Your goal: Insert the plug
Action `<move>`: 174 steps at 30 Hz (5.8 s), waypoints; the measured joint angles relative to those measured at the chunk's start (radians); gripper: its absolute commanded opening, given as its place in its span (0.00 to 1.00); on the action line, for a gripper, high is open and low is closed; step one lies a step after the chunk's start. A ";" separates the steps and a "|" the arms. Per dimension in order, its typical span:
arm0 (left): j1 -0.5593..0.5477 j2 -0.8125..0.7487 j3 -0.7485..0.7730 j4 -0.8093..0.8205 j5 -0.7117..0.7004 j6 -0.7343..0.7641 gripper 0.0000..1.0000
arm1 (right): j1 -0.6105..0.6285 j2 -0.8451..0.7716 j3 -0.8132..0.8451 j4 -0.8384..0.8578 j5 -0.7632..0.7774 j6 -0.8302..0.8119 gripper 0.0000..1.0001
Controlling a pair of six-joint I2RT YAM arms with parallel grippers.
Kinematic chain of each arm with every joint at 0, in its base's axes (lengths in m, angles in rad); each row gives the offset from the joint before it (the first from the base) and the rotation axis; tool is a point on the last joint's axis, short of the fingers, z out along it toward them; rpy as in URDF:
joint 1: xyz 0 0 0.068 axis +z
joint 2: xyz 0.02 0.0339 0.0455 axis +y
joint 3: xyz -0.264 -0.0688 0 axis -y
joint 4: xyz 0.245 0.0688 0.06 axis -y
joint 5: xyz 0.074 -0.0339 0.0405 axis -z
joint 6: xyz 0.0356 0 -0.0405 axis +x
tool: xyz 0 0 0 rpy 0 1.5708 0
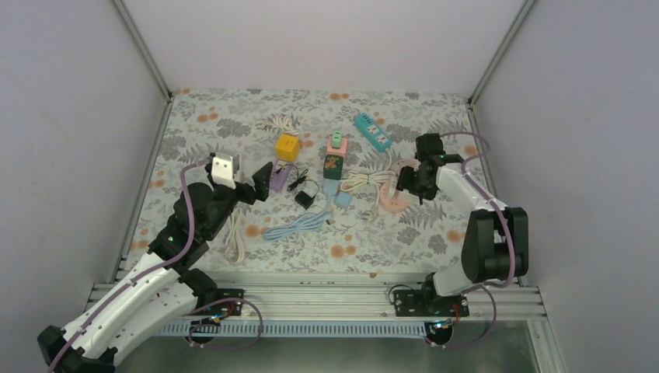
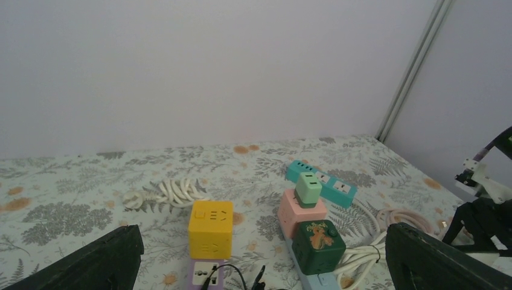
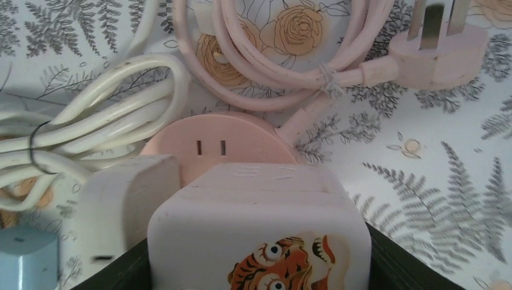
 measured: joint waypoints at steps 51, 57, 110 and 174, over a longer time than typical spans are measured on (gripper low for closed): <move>0.000 0.060 0.025 -0.045 -0.005 -0.003 1.00 | 0.021 -0.160 0.068 -0.032 0.077 0.014 0.72; 0.000 0.101 0.042 -0.050 -0.011 -0.027 1.00 | 0.070 -0.175 0.070 -0.012 0.065 0.010 0.64; 0.032 0.167 0.079 -0.076 0.012 -0.210 1.00 | 0.586 0.280 0.039 0.315 0.152 0.365 0.62; 0.240 0.502 0.316 -0.203 1.107 -0.354 0.66 | 0.793 -0.122 0.143 0.488 -0.155 -0.415 0.41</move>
